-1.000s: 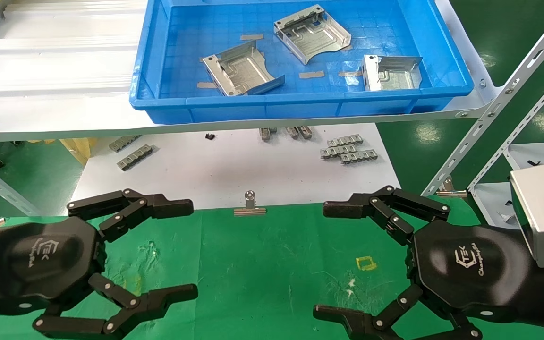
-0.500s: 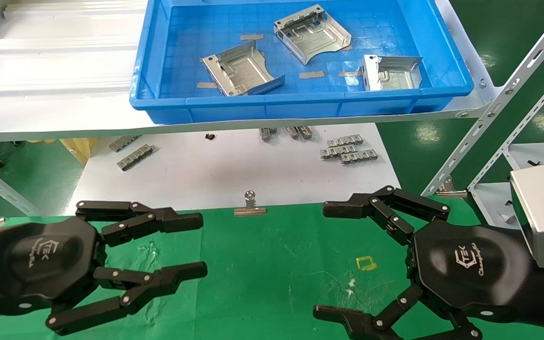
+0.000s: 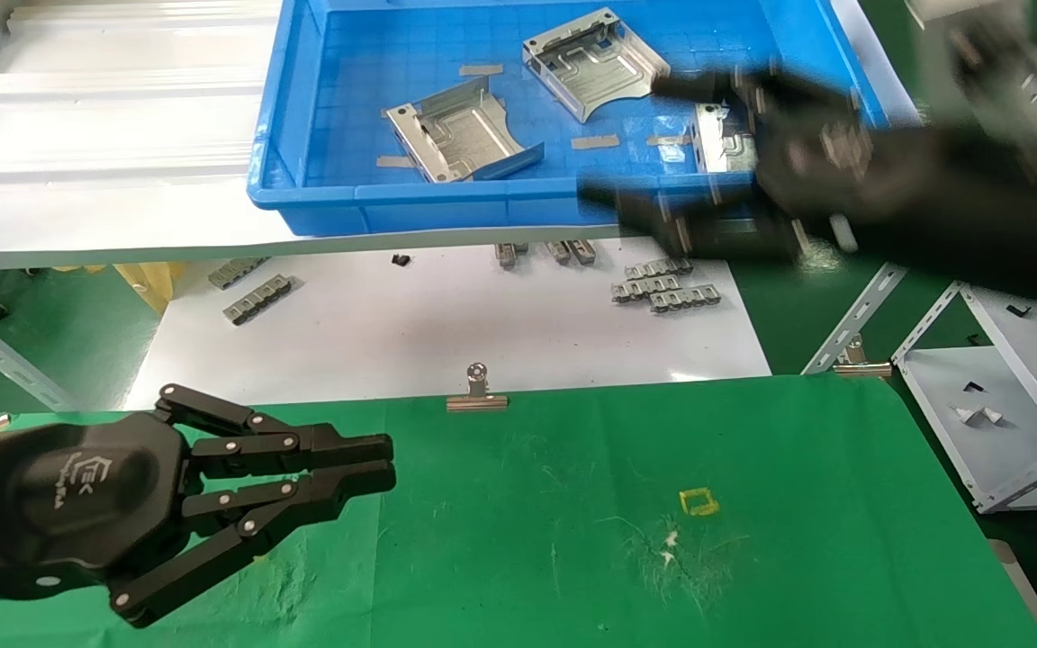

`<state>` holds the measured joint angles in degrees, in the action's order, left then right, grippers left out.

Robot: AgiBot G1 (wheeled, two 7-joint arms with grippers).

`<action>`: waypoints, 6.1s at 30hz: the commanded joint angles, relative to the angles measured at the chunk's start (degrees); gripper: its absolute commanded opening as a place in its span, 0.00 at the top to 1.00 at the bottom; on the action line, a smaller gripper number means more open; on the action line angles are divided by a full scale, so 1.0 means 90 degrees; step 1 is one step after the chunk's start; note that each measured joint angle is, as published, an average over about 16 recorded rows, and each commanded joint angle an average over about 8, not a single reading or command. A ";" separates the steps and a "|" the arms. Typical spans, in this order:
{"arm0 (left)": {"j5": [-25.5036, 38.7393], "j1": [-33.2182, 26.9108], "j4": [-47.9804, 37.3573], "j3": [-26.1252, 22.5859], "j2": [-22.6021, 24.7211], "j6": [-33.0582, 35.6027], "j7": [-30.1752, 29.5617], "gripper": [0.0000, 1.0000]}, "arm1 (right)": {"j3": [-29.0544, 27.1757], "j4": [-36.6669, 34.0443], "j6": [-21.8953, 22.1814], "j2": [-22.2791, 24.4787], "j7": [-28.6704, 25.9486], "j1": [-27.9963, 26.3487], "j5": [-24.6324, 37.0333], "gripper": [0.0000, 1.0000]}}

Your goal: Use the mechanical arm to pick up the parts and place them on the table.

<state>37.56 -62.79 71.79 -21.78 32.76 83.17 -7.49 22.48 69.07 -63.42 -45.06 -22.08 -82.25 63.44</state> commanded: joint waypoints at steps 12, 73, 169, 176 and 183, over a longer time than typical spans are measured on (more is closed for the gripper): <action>0.0000 0.0000 0.0000 0.0000 0.0000 0.0000 0.0000 1.00 | 0.2008 -0.3181 0.2095 -0.2818 -0.2138 -0.2696 0.4095 0.95; -0.0001 -0.0001 0.0000 -0.0002 -0.0001 -0.0001 0.0001 0.00 | 0.4690 -0.2821 0.3617 -0.2606 -0.4000 -0.3543 0.2590 1.00; -0.0003 -0.0001 0.0000 -0.0005 -0.0002 -0.0002 0.0002 0.00 | 0.4712 -0.4703 0.3501 -0.3527 -0.1238 -0.3192 0.2031 1.00; -0.0003 -0.0001 0.0000 -0.0005 -0.0002 -0.0002 0.0002 0.00 | 0.4923 -0.4460 0.3513 -0.3461 -0.1643 -0.3215 0.2235 1.00; -0.0003 -0.0001 0.0000 -0.0005 -0.0002 -0.0002 0.0002 0.00 | 0.4811 -0.3688 0.3435 -0.3065 -0.1744 -0.3246 0.2067 1.00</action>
<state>37.53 -62.81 71.79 -21.82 32.75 83.15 -7.47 65.33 36.82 -33.24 -71.80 -37.03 -111.46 81.35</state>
